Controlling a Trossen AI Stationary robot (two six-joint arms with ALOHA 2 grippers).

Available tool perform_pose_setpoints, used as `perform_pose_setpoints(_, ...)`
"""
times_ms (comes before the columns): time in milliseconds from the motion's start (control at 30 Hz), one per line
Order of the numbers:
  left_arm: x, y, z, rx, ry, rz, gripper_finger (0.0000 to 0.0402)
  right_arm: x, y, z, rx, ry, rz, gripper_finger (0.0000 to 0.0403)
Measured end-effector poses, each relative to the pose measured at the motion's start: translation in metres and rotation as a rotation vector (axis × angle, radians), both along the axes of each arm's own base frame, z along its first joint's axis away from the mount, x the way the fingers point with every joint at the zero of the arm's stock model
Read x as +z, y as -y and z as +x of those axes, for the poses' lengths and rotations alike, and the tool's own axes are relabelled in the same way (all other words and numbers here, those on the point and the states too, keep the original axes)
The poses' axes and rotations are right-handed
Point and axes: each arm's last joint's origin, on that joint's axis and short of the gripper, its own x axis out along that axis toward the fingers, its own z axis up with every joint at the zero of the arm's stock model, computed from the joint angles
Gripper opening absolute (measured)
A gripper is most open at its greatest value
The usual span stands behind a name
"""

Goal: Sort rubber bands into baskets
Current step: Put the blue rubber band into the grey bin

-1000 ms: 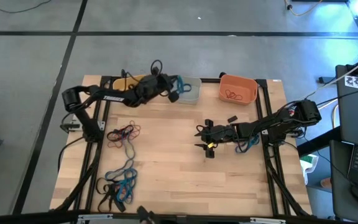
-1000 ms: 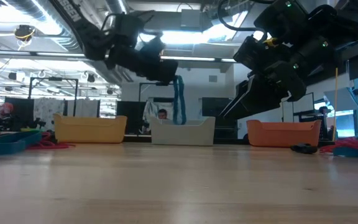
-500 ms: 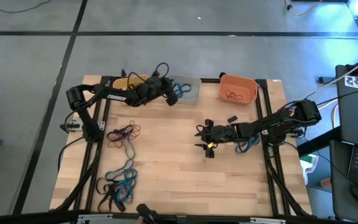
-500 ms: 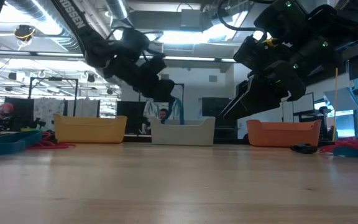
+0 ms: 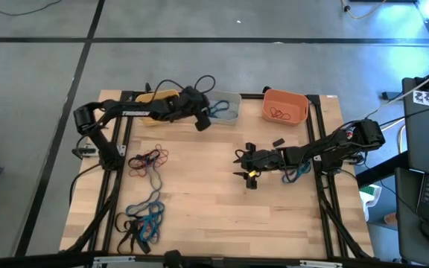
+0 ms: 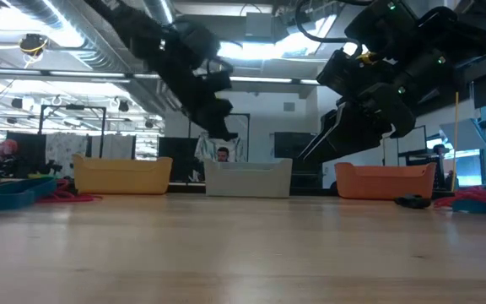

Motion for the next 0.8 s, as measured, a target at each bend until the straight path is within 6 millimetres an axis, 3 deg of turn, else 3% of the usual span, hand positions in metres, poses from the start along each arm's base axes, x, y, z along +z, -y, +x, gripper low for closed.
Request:
perform_pose_setpoints(200, 0.03, 0.027, -0.019, -0.035, -0.038, -0.034, 0.0171, 0.0, 0.0, 0.0, -0.003, -0.001, 0.004, 0.0218)
perform_pose_setpoints(400, 0.051, 0.068, -0.04, -0.095, -0.108, -0.104, 0.0166, 0.0, 0.0, 0.0, -0.006, 0.0, 0.008, 0.0218)
perform_pose_setpoints(633, 0.057, 0.115, -0.057, -0.137, -0.191, -0.212, 0.0163, 0.0, 0.0, 0.0, -0.015, 0.001, 0.021, 0.0218)
perform_pose_setpoints(800, 0.043, 0.14, -0.067, -0.118, -0.285, -0.286, 0.0155, 0.0, 0.0, 0.0, -0.015, 0.002, 0.021, 0.0218)
